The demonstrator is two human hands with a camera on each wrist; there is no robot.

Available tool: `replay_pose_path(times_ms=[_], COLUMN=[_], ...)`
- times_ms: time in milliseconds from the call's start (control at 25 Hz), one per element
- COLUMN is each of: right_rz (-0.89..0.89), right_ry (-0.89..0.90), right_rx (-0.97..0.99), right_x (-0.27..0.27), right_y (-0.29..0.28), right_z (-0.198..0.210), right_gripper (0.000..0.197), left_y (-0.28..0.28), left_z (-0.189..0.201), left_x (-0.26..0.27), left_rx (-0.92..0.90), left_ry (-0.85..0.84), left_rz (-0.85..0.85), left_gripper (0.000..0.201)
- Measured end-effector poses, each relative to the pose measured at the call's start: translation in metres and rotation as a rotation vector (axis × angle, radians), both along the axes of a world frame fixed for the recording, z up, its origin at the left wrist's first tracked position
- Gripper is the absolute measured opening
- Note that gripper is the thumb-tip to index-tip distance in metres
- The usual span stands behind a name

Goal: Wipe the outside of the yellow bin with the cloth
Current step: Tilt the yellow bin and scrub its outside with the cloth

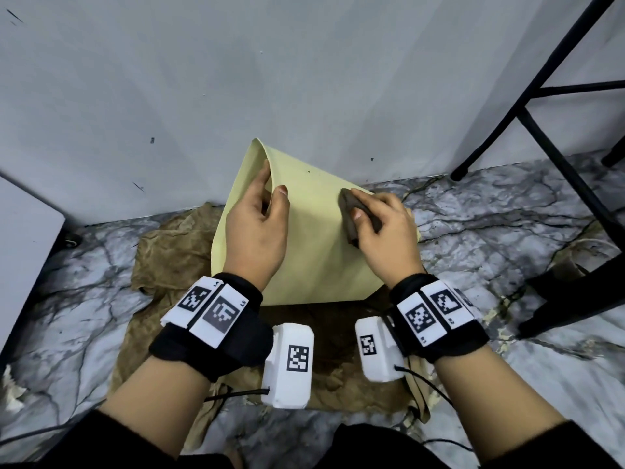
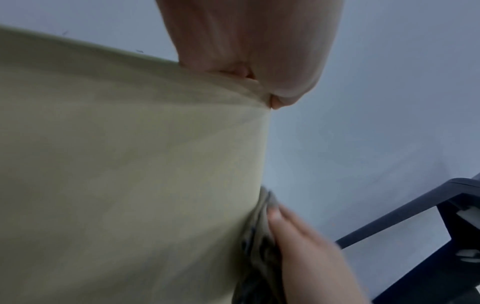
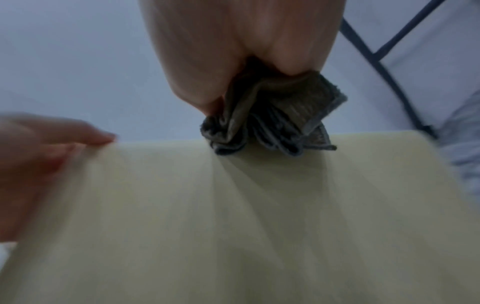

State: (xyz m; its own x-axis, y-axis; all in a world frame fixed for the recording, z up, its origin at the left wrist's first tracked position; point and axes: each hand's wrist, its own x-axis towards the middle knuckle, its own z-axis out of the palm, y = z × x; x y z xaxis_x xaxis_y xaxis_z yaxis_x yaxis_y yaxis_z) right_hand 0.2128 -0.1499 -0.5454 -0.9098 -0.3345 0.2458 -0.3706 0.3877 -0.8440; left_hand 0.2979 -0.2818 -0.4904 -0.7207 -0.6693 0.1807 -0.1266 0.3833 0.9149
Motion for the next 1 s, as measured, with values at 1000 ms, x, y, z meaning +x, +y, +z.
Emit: replay_pose_path(times_ms=[1000], right_rz=[0.118], right_ry=[-0.014], right_rx=[0.042], right_x=[0.010], right_y=[-0.009], right_z=[0.022], right_gripper=[0.032], left_y=[0.003], left_z=[-0.007], left_x=[0.003], left_rx=[-0.005], left_ry=[0.031], left_rz=[-0.038], left_gripper=[0.050])
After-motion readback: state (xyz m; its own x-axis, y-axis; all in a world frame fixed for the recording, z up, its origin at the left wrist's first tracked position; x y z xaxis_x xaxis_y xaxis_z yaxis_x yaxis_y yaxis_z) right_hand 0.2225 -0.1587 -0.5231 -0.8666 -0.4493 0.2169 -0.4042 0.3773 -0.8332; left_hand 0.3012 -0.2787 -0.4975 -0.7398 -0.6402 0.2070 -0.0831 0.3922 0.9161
